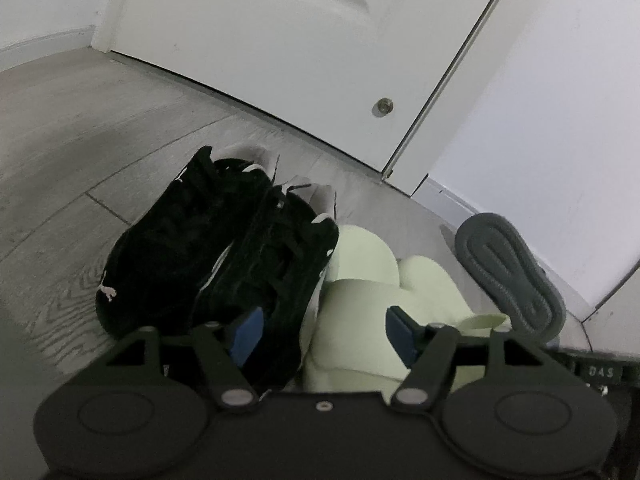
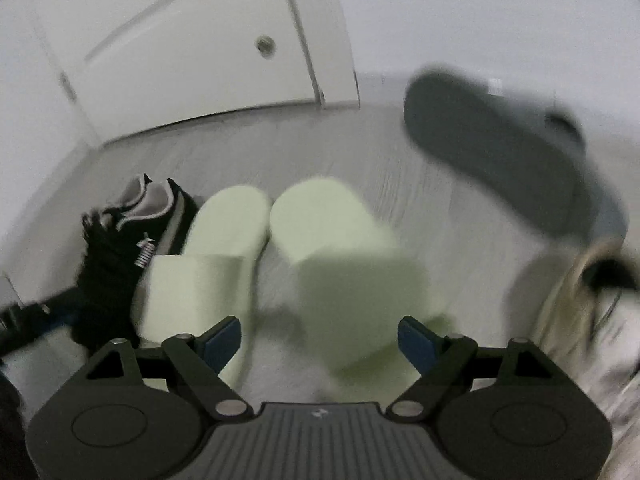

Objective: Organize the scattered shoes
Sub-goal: 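Push the pale green slides together with the right gripper, aligning their toes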

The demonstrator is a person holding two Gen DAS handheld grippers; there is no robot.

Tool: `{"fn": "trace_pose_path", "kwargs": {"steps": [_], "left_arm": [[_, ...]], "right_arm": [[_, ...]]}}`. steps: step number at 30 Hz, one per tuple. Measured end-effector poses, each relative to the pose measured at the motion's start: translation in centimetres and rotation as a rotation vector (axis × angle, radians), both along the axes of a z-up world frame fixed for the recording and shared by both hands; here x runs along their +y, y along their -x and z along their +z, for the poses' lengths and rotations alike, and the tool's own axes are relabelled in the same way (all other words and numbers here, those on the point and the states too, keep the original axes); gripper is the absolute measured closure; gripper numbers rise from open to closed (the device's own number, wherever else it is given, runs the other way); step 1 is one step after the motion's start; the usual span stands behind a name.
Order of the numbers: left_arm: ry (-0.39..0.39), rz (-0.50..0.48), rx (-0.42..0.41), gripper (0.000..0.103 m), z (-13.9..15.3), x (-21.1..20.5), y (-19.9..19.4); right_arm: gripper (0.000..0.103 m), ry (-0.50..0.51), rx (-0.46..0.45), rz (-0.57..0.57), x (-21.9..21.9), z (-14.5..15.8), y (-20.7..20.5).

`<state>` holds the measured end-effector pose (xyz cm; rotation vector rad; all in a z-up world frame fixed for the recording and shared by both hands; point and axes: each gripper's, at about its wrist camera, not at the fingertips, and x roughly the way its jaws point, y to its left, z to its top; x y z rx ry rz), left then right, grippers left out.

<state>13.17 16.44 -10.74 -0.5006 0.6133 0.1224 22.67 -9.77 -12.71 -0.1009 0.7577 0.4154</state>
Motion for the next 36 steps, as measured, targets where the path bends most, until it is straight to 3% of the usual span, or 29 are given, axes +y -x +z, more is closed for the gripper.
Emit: {"fn": "trace_pose_path", "kwargs": {"steps": [2,5,10,14,18,20,23,33,36], "left_arm": [[0.001,0.001,0.011,0.034,-0.1,0.0,-0.1],[0.007,-0.001,0.011,0.034,-0.2,0.1,-0.1],[0.022,-0.002,0.021,0.034,-0.5,0.3,-0.2],[0.022,-0.006,0.018,0.034,-0.5,0.2,-0.2],[0.03,-0.01,0.029,0.034,-0.5,0.3,-0.2],[0.027,-0.014,0.027,0.034,-0.4,0.2,-0.2],[0.021,-0.017,0.025,0.034,-0.3,0.1,-0.2],[0.019,-0.016,0.025,0.034,-0.2,-0.1,-0.1],[0.018,-0.018,0.026,0.034,-0.2,-0.1,-0.1]], "right_arm": [[0.005,0.057,-0.04,0.027,0.2,-0.3,-1.1],[0.005,0.093,-0.012,0.03,0.6,-1.8,-3.6],[0.003,0.045,0.058,0.026,1.0,-4.2,-6.9],[0.003,0.049,0.029,-0.023,1.8,-4.9,-6.7],[0.006,0.038,0.018,-0.232,1.9,-5.0,-5.9],[0.007,0.036,0.02,-0.398,1.1,-4.9,-5.2],[0.007,0.034,0.047,-0.517,0.2,-5.0,-4.6],[0.013,-0.031,0.059,-0.463,0.8,-4.8,-3.1],[0.015,-0.026,0.05,-0.388,2.9,-4.8,-3.1]]}}
